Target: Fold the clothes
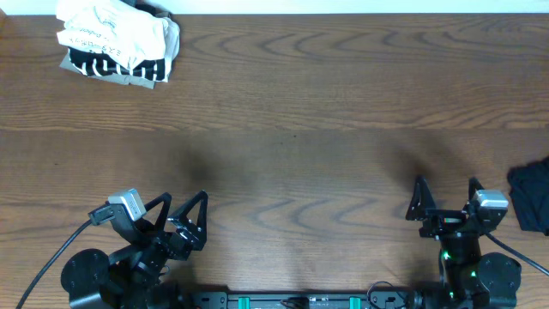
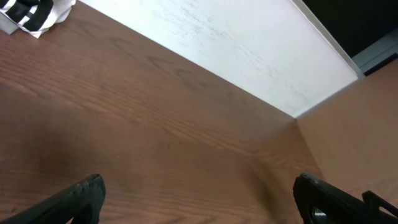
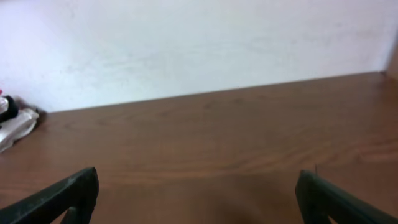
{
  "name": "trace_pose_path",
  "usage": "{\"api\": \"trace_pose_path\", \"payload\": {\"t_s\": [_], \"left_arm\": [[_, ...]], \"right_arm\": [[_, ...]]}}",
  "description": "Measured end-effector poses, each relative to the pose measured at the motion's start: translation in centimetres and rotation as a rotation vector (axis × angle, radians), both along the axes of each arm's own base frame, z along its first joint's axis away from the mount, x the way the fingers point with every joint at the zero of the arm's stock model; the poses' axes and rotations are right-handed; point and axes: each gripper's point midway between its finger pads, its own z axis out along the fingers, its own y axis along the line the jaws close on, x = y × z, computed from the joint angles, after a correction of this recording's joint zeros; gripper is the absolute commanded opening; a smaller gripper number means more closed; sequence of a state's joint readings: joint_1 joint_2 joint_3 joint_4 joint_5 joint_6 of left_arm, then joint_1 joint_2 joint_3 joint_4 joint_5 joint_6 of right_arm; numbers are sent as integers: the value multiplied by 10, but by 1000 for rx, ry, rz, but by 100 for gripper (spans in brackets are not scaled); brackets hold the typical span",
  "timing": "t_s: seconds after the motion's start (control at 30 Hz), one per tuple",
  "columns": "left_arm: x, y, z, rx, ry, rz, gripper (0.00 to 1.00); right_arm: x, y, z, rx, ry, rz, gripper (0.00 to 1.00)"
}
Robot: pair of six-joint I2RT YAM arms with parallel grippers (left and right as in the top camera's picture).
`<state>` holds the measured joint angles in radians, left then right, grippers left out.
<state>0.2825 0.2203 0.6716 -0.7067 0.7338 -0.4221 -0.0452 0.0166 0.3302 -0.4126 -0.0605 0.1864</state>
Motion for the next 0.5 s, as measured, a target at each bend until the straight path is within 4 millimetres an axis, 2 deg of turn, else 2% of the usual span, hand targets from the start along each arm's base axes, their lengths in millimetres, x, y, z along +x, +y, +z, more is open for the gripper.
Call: {"api": "trace_pose_path", "payload": {"t_s": [0.3,0.5], "left_arm": [[0,0,0,0,0,0,98],[0,0,0,0,0,0,98]], "right_arm": [[8,2,-9,-11,-21,16,99],[11,2,5,-15,-90,16,99]]}}
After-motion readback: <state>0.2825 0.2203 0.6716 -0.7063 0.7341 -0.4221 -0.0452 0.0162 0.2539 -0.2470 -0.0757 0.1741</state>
